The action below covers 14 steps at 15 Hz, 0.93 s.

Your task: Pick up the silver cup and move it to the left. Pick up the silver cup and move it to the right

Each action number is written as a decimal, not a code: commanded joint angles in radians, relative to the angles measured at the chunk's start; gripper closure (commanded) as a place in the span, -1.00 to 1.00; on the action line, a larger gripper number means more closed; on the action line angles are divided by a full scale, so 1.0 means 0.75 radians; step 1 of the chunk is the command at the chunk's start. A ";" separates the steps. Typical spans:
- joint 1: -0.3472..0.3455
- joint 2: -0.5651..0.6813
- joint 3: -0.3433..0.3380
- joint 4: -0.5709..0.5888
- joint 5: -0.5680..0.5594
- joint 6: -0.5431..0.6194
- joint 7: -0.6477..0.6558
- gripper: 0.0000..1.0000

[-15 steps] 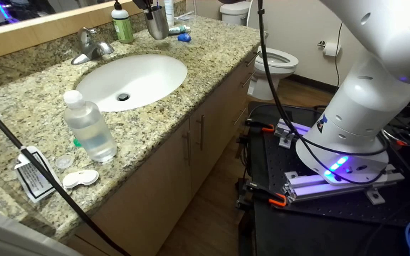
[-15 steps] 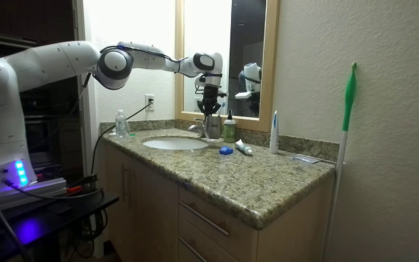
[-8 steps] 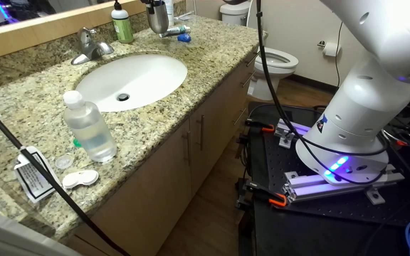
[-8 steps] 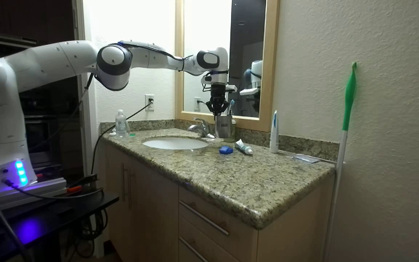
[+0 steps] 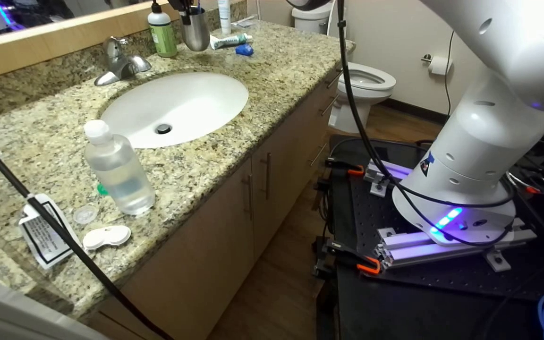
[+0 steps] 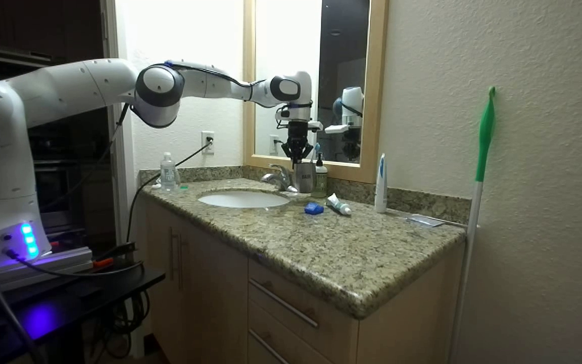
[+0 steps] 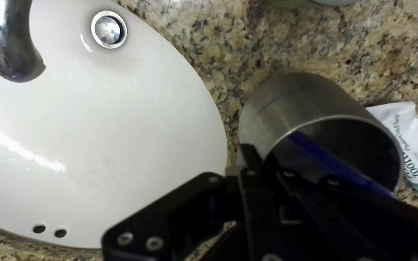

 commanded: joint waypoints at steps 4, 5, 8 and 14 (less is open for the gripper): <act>0.021 0.015 -0.110 -0.123 0.146 0.147 0.000 0.97; 0.024 0.018 -0.118 -0.138 0.172 0.158 0.000 0.97; 0.035 0.018 -0.161 -0.157 0.234 0.189 0.000 0.97; 0.039 0.031 -0.198 -0.122 0.255 0.177 0.000 0.34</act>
